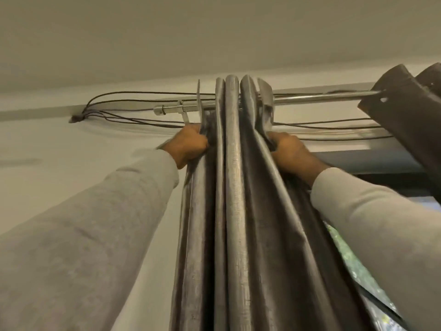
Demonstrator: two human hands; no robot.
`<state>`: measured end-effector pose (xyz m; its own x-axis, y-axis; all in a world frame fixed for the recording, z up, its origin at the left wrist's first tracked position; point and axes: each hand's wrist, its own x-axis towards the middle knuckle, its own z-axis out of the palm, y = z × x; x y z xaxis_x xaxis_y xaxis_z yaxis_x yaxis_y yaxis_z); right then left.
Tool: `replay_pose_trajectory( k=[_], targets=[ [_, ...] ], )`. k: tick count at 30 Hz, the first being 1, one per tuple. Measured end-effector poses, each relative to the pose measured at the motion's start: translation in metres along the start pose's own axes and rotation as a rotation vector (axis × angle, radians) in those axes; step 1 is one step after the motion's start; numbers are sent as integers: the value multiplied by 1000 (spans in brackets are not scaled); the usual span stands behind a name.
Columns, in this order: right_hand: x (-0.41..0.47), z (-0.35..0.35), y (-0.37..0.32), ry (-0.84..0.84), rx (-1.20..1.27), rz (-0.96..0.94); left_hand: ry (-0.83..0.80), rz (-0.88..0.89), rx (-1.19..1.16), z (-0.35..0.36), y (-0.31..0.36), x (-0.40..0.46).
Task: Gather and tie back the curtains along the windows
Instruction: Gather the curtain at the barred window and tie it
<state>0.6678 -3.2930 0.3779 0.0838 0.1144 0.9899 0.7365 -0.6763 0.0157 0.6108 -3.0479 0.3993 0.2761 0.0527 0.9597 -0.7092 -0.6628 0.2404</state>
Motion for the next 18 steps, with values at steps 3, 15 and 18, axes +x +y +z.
replay_pose_trajectory(
  k=[3, 15, 18],
  targets=[
    [17, 25, -36, -26, 72, -106, 39, 64, 38, 16, 21, 4],
    [40, 7, 19, 221, 766, 128, 17, 5, -361, -49, -12, 16],
    [43, 11, 5, 203, 792, 141, -26, 77, -529, -34, -14, 38]
  ],
)
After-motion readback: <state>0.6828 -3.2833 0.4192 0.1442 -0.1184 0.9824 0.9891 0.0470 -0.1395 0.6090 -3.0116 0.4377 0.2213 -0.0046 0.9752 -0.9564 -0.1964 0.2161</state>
